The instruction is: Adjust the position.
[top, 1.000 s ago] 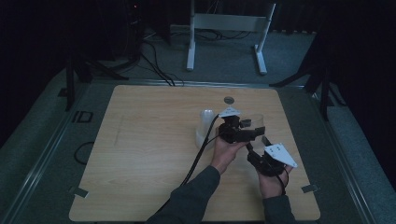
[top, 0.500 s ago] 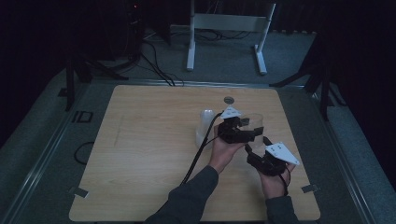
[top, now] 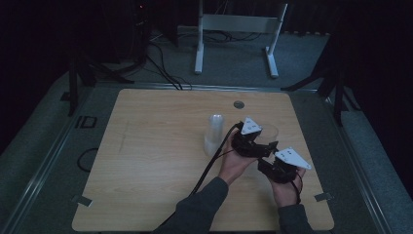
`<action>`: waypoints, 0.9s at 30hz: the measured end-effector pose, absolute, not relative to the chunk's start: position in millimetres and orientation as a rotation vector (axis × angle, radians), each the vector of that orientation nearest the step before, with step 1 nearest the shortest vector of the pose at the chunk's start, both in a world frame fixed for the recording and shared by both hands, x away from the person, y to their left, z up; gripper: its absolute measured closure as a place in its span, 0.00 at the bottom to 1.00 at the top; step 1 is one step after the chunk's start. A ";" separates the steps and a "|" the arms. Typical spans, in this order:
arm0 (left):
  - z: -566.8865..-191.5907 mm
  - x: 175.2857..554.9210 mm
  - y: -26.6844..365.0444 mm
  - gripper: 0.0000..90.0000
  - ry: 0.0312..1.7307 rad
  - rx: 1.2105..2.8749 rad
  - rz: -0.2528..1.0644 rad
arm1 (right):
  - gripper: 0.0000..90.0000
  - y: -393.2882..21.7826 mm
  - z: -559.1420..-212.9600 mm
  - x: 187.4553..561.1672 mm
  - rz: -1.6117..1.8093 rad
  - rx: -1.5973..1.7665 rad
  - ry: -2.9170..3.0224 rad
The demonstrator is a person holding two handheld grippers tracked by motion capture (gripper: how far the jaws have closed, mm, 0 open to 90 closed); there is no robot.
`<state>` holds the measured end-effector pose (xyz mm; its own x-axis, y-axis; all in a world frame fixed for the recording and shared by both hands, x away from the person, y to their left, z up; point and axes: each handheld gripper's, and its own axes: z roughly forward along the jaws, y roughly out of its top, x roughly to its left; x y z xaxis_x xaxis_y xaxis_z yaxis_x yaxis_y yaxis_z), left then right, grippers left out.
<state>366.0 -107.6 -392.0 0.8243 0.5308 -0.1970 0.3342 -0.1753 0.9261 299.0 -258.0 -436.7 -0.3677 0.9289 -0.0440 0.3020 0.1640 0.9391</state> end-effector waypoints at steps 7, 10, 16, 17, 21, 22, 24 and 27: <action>-392.0 367.2 -104.7 0.27 0.690 1.737 0.171 | 0.45 -259.5 -437.0 298.9 1.234 1.194 1.763; -392.8 367.7 -103.7 0.27 0.693 1.723 0.154 | 0.45 -259.3 -437.1 298.5 1.236 1.190 1.764; -391.9 368.7 -101.1 0.27 0.704 1.687 0.116 | 0.45 -258.5 -437.9 297.9 1.234 1.183 1.761; -391.7 368.9 -100.8 0.27 0.704 1.682 0.106 | 0.46 -258.4 -437.9 297.6 1.233 1.180 1.757; -391.5 369.6 -99.7 0.28 0.705 1.674 0.083 | 0.46 -258.5 -437.6 296.8 1.229 1.170 1.750; -391.4 369.7 -99.3 0.28 0.704 1.672 0.078 | 0.46 -258.4 -437.6 296.7 1.229 1.168 1.749; -391.2 369.6 -99.0 0.28 0.702 1.668 0.072 | 0.46 -258.4 -438.0 296.5 1.228 1.165 1.748; -391.0 369.5 -98.8 0.28 0.698 1.660 0.068 | 0.46 -258.5 -438.5 296.3 1.226 1.164 1.746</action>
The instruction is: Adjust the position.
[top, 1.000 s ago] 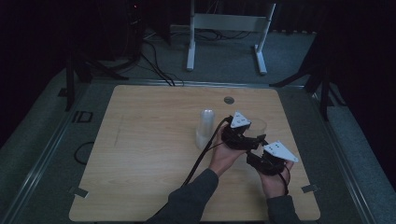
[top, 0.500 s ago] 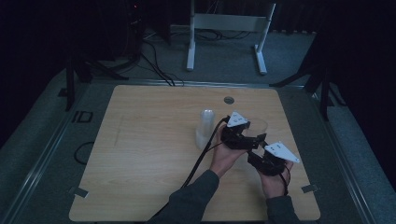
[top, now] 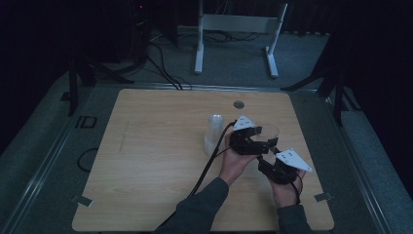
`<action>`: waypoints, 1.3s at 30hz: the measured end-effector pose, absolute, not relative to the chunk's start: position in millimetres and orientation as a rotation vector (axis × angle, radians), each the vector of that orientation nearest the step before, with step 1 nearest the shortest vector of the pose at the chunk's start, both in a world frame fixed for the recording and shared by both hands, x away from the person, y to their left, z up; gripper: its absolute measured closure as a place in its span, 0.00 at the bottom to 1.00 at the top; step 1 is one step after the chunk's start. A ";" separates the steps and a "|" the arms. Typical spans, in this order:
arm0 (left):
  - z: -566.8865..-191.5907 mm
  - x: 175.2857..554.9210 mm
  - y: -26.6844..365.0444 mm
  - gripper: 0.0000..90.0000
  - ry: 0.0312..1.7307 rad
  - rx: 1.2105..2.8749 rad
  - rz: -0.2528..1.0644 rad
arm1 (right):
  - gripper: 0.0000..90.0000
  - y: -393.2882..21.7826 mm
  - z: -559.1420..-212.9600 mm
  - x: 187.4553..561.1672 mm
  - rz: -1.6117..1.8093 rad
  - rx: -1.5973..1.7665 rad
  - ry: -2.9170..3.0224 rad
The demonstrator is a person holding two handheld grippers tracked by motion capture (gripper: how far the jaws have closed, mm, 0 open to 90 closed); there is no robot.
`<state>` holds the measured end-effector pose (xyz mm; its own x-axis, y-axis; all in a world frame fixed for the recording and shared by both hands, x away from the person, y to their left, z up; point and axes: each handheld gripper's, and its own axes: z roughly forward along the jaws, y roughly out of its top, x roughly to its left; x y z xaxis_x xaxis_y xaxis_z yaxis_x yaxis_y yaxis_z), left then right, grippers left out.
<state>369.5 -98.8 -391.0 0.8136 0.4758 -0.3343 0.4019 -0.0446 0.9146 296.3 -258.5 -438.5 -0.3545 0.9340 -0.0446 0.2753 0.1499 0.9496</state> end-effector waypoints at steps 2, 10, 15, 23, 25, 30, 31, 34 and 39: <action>-390.8 369.2 -99.1 0.28 0.698 1.657 0.068 | 0.46 -258.4 -438.4 296.1 1.227 1.161 1.743; -390.4 367.4 -100.2 0.28 0.695 1.655 0.088 | 0.46 -258.7 -439.6 296.5 1.225 1.164 1.743; -389.7 365.4 -101.0 0.29 0.684 1.671 0.124 | 0.45 -258.9 -440.0 296.7 1.224 1.167 1.747; -388.9 362.8 -102.1 0.30 0.667 1.686 0.173 | 0.38 -260.1 -439.6 297.4 1.232 1.182 1.760; -389.0 363.2 -101.7 0.30 0.669 1.686 0.177 | 0.36 -260.9 -439.8 297.9 1.241 1.192 1.762; -389.8 363.2 -100.8 0.32 0.671 1.687 0.202 | 0.32 -261.0 -438.6 296.5 1.238 1.197 1.767; -390.0 363.3 -100.5 0.32 0.672 1.688 0.206 | 0.32 -260.8 -438.5 296.2 1.239 1.197 1.768; -390.8 363.3 -99.8 0.32 0.672 1.690 0.213 | 0.31 -260.9 -438.6 295.7 1.236 1.196 1.769; -391.4 362.7 -99.6 0.32 0.670 1.690 0.233 | 0.29 -261.0 -438.2 295.0 1.236 1.197 1.769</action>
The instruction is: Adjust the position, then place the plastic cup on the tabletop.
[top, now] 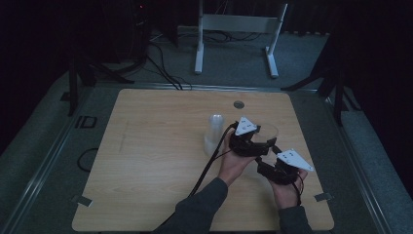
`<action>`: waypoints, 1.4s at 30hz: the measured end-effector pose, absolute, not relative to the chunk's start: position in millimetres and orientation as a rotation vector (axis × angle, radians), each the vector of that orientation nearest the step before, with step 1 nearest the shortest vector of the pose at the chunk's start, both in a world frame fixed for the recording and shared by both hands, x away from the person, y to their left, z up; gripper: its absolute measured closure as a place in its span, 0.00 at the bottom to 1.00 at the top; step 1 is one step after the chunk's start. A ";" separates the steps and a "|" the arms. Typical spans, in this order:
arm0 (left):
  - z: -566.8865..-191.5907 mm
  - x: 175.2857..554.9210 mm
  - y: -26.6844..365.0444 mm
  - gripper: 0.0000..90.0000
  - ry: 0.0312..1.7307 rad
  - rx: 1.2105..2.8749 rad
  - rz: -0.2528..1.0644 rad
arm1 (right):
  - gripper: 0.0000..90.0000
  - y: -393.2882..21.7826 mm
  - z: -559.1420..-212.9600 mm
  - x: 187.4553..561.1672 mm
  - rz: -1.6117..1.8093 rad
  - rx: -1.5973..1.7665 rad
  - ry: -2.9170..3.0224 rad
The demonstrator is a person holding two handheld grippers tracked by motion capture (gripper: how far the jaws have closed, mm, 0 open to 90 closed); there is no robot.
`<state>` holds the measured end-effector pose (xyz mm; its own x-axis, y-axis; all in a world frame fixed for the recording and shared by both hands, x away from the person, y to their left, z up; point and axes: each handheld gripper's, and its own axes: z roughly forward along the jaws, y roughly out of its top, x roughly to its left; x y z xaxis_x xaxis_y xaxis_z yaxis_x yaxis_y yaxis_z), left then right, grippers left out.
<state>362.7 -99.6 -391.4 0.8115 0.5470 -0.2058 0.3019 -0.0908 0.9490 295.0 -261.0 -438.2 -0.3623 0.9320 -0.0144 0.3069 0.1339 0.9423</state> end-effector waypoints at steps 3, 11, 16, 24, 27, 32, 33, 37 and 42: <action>-391.6 362.2 -99.5 0.32 0.666 1.695 0.252 | 0.27 -261.8 -437.7 294.6 1.232 1.197 1.770; -393.2 361.7 -98.1 0.32 0.667 1.707 0.304 | 0.25 -266.1 -437.5 293.8 1.230 1.204 1.766; -394.8 362.2 -94.3 0.32 0.671 1.702 0.309 | 0.25 -267.5 -437.5 292.7 1.218 1.201 1.766; -395.5 363.1 -89.5 0.32 0.683 1.702 0.332 | 0.25 -270.8 -439.3 291.3 1.200 1.204 1.770; -397.0 362.6 -88.1 0.32 0.685 1.703 0.331 | 0.25 -273.3 -438.9 290.6 1.200 1.210 1.763; -399.8 362.6 -85.7 0.32 0.685 1.706 0.341 | 0.25 -277.8 -437.7 290.8 1.201 1.224 1.745; -400.4 362.6 -85.4 0.32 0.686 1.705 0.338 | 0.25 -278.3 -437.7 290.9 1.200 1.224 1.744; -402.3 361.9 -85.7 0.32 0.684 1.707 0.338 | 0.25 -279.9 -438.5 291.5 1.195 1.231 1.741; -403.8 360.9 -85.2 0.32 0.682 1.711 0.345 | 0.25 -280.9 -438.8 291.7 1.191 1.235 1.738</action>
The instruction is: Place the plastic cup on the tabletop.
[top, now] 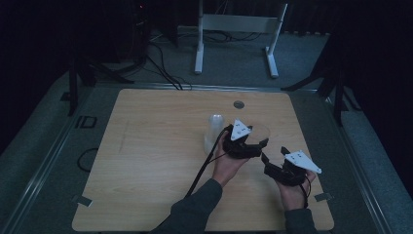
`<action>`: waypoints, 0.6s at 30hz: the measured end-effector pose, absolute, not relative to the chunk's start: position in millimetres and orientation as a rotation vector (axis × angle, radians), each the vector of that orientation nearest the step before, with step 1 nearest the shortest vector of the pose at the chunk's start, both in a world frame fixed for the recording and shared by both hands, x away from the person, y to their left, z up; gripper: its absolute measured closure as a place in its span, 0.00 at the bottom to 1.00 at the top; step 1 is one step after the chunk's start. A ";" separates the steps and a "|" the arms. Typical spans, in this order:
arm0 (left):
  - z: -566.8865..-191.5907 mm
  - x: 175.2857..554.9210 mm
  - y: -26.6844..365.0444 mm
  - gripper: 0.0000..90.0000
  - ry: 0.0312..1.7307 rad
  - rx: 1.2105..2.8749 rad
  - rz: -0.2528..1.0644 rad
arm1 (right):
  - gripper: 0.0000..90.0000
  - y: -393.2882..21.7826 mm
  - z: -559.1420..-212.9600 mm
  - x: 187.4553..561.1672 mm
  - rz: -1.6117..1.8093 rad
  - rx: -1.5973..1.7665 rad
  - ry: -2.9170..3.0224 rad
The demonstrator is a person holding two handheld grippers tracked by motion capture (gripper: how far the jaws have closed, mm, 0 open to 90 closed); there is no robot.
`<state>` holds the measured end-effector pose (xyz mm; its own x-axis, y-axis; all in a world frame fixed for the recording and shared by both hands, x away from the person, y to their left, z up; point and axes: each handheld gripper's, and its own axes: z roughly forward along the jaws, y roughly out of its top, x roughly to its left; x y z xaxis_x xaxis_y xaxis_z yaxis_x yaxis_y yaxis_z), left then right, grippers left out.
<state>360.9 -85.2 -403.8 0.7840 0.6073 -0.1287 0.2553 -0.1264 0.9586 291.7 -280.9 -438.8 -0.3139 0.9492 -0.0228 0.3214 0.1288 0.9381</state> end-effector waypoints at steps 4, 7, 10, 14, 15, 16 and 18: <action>-404.5 360.7 -84.3 0.32 0.679 1.712 0.350 | 0.25 -282.5 -438.6 291.7 1.191 1.237 1.731; -405.0 359.5 -83.5 0.32 0.678 1.710 0.356 | 0.25 -283.5 -438.1 291.5 1.189 1.237 1.727; -406.3 359.2 -82.9 0.32 0.680 1.704 0.356 | 0.25 -284.2 -438.0 291.4 1.189 1.240 1.723; -408.4 358.8 -82.4 0.32 0.683 1.701 0.359 | 0.25 -284.5 -438.4 291.5 1.187 1.244 1.723; -408.8 358.8 -82.1 0.32 0.682 1.702 0.358 | 0.25 -284.8 -438.7 291.8 1.185 1.246 1.723; -409.2 358.7 -81.9 0.32 0.680 1.704 0.359 | 0.25 -285.0 -438.6 291.9 1.185 1.246 1.722; -409.9 358.4 -81.8 0.32 0.679 1.704 0.364 | 0.25 -285.3 -438.5 292.1 1.186 1.246 1.720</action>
<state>358.4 -81.8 -409.9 0.7799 0.6148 -0.1172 0.2425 -0.1242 0.9622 292.1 -285.3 -438.5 -0.2972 0.9546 -0.0213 0.3194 0.1204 0.9399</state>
